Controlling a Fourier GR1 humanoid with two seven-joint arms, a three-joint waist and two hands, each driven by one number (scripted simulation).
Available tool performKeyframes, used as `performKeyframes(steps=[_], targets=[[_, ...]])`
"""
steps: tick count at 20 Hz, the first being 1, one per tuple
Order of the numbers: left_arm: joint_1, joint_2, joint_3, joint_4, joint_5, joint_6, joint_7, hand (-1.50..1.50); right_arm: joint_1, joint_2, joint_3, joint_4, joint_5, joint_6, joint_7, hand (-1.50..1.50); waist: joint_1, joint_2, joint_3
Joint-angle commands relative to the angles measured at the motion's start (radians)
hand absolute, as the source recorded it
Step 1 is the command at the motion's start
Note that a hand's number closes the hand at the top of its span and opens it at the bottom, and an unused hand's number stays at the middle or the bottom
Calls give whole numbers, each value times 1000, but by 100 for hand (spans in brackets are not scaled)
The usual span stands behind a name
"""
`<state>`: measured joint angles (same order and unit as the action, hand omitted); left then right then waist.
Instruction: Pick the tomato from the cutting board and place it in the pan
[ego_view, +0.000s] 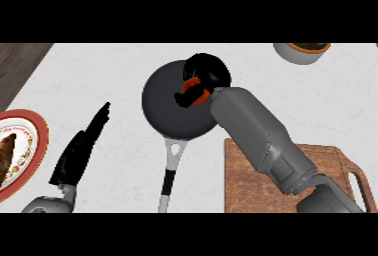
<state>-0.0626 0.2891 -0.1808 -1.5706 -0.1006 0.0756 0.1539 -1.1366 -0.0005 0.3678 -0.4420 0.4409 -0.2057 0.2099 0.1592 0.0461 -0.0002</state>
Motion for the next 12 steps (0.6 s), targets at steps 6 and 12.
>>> performKeyframes(steps=[6, 12], targets=[[-40, -12, -11, 11, -6, -10, 4, 0, 61, 0, -109, 3, -301, -24, -94, -150, 35, 4, 3], [-39, -3, 0, 17, -2, -18, -1, 0, 40, 0, -146, -25, -394, -233, -212, -150, 30, -1, 3]])
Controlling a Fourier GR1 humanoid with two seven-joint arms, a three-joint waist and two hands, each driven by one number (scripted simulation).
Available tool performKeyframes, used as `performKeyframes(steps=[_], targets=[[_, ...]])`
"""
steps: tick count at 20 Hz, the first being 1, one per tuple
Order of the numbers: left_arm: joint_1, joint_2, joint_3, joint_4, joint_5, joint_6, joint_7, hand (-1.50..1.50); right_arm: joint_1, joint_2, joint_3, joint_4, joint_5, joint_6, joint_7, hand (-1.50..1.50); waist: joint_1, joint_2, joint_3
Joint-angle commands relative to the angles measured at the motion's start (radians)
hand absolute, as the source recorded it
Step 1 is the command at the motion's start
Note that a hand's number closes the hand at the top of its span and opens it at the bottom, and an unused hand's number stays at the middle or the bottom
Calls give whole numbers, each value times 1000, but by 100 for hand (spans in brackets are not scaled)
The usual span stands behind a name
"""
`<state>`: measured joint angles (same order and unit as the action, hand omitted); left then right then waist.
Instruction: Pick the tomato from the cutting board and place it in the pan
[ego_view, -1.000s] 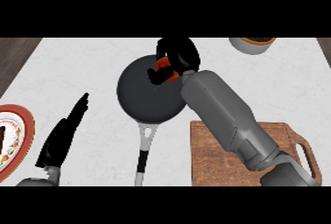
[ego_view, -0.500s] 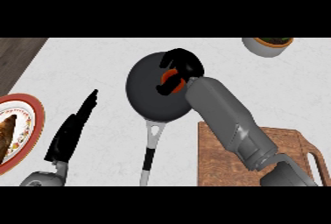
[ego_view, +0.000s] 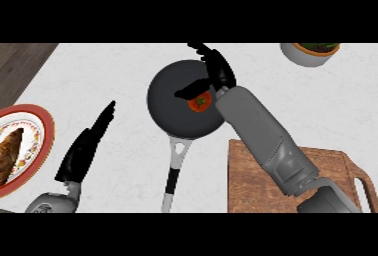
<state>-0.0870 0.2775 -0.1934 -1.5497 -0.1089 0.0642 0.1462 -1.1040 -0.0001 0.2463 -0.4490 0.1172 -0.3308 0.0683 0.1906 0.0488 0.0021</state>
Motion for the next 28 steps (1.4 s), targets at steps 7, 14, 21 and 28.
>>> performKeyframes(steps=[7, 14, 21, 28], targets=[[19, -12, 23, -10, -4, 32, 24, 0, 14, 0, -160, 42, -187, -263, -185, -150, -70, -13, 0], [146, 12, 46, -62, 3, 33, -19, 0, 34, -91, -282, 98, -238, -178, -360, -150, -125, -30, 0], [69, 35, 117, -8, 41, -5, 5, 0, 93, -228, -310, 168, -230, -22, -508, -150, -158, -34, -1], [102, -31, 67, -3, -43, 60, -15, 0, 167, -351, -339, 214, -227, 129, -616, -150, -162, -34, -1]])
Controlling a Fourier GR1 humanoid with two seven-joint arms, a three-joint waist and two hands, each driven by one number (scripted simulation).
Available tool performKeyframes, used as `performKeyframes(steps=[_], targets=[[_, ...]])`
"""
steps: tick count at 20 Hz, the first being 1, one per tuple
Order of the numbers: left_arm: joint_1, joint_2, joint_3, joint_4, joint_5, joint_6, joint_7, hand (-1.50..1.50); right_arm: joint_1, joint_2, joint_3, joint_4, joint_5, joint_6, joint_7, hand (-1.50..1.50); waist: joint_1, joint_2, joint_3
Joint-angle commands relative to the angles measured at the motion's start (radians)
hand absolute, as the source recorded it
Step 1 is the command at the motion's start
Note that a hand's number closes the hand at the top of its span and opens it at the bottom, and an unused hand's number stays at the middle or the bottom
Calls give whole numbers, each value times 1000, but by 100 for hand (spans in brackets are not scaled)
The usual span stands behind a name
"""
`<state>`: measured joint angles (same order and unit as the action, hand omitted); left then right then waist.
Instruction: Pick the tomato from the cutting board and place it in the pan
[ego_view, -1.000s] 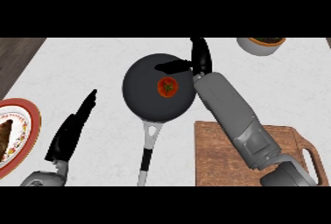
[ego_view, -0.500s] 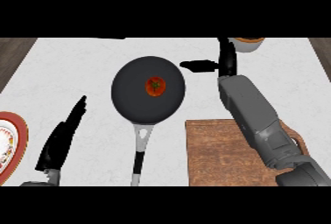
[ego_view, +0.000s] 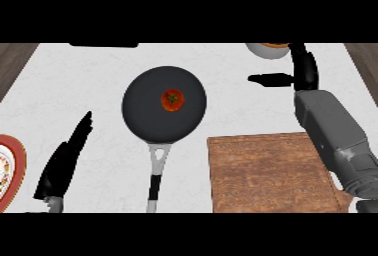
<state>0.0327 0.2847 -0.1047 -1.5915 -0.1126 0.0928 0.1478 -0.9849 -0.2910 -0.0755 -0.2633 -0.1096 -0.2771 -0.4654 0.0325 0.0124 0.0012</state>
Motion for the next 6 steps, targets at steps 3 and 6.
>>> performKeyframes(steps=[3, 6], targets=[[21, 16, 54, -4, 29, -38, -10, 0, 38, -80, -18, 10, 8, 114, -35, -150, -11, -6, 0], [33, 9, 40, 31, 23, -49, -77, 0, 14, -158, -37, 83, 7, 205, -62, -150, 13, 5, 1]])
